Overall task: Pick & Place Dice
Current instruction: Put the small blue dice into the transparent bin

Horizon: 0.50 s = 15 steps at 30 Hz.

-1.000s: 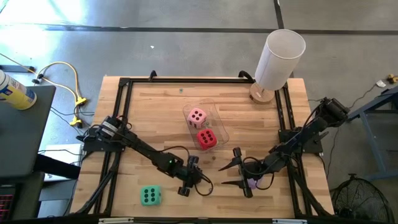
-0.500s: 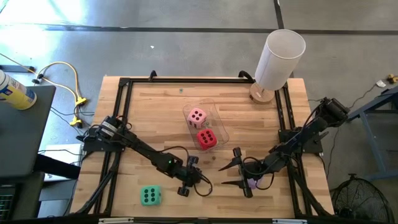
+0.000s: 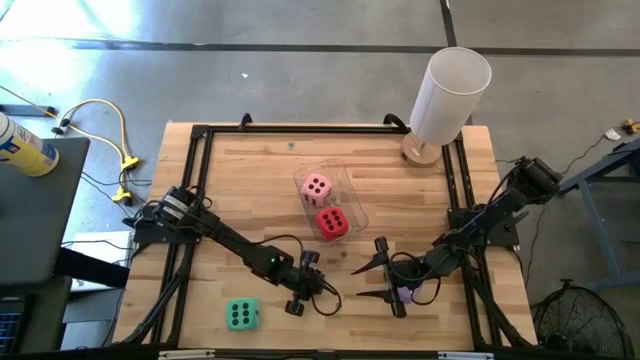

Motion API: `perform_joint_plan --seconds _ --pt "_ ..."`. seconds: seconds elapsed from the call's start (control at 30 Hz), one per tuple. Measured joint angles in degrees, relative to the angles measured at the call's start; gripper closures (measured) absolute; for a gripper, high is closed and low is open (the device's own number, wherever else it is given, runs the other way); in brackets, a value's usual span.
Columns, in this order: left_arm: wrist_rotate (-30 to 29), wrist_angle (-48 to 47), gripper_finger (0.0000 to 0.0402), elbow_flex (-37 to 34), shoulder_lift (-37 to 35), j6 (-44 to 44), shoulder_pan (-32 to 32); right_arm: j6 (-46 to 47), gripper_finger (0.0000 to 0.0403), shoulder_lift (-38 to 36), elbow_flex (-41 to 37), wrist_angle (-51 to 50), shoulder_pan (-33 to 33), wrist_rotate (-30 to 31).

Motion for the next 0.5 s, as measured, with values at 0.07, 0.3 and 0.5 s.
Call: perform_joint_plan --seconds 0.07,0.3,0.5 --pt "0.0 0.0 0.0301 0.0 0.0 0.0 0.0 0.0 0.0197 0.0 0.0 0.0 0.0 0.0" --pt "0.0 0.1 0.0301 0.0 0.0 0.0 0.0 0.0 0.0197 0.0 0.0 0.0 0.0 0.0" --pt "0.0 1.5 0.0301 -0.6 0.0 -0.1 0.0 0.0 0.0197 0.0 0.0 0.0 0.0 0.0"
